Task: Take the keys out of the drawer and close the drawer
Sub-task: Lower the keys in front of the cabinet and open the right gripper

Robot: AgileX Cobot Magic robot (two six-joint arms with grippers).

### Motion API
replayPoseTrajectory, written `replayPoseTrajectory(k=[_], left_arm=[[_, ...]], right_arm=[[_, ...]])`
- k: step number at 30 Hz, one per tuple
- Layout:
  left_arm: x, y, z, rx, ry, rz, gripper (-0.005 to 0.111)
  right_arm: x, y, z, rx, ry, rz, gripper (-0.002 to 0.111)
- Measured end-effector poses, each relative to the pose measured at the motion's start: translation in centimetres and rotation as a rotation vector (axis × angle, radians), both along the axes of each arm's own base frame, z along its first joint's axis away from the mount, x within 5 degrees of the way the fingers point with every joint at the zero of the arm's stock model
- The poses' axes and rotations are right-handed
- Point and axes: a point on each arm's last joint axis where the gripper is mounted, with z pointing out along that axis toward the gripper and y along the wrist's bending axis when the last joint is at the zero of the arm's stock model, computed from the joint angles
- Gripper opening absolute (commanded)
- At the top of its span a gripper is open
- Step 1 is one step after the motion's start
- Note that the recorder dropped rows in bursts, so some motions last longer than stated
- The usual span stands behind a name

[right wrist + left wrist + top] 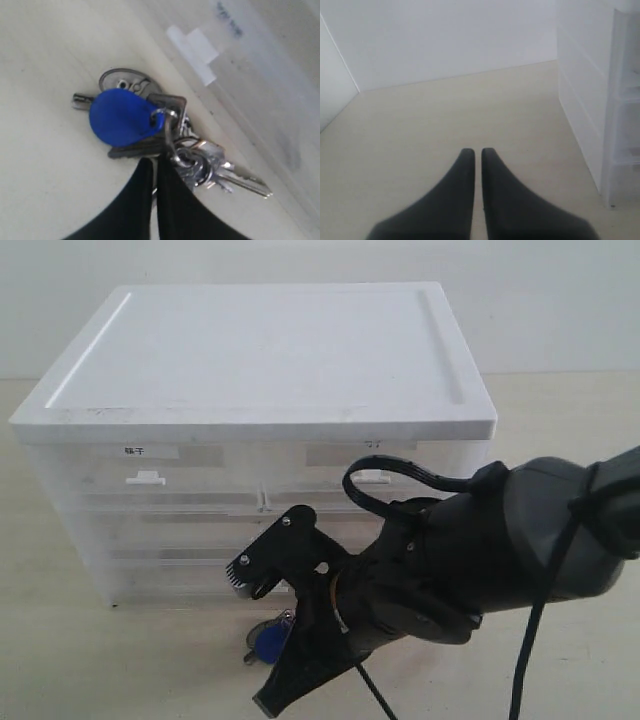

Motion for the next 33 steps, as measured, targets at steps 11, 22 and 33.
replayPoseTrajectory(k=[11, 22, 33], left_arm=[[0.0, 0.0, 0.0, 0.0, 0.0, 0.0, 0.004], [0.0, 0.0, 0.0, 0.0, 0.0, 0.0, 0.004], [0.0, 0.0, 0.0, 0.0, 0.0, 0.0, 0.004]], right_arm=[[1.8, -0.6, -0.1, 0.067, -0.017, -0.057, 0.0], [-2.2, 0.4, 5.4, 0.075, -0.092, 0.096, 0.0], [-8.3, -4.5, 18.0, 0.259, -0.28, 0.189, 0.0]])
